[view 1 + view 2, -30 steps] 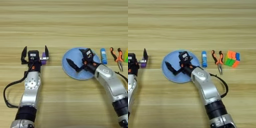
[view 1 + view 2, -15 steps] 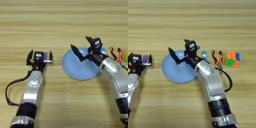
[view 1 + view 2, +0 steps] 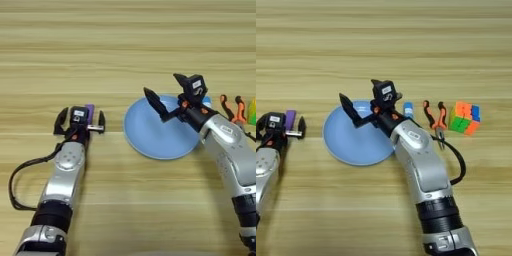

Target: Move the objects on the table

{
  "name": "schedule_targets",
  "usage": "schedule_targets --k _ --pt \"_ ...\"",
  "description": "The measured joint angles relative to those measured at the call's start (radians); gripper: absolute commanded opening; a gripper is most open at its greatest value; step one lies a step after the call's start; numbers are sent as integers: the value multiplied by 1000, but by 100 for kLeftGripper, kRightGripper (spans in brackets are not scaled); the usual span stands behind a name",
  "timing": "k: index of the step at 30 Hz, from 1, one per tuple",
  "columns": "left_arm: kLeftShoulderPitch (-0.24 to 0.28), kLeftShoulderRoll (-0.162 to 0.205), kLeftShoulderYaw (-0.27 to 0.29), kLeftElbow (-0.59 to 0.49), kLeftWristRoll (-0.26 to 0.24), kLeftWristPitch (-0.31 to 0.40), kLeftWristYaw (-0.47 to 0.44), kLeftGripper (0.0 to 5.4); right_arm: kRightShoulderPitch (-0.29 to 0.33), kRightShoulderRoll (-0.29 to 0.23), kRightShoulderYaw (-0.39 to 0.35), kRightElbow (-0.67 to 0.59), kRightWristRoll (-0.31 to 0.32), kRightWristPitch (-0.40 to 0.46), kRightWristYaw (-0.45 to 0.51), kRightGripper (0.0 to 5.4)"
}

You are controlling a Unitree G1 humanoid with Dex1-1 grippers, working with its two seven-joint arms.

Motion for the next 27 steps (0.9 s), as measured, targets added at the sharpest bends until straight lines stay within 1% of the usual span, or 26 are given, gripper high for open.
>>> schedule_targets --k 4,7,11,15,27 --pt "22 0 0 -37 -1 22 -1 540 -1 8 3 1 3 0 -5 535" --pt "44 0 -1 -85 -1 58 -1 540 -3 16 3 2 5 1 -8 535" --pt "73 0 -5 -136 0 90 -1 540 -7 17 2 3 7 1 -10 535" --pt "91 -1 -14 -171 -1 115 -11 540 -10 20 2 5 12 2 -13 535" --pt "93 -1 -19 -176 -5 127 -19 540 -11 27 0 5 23 21 -31 535"
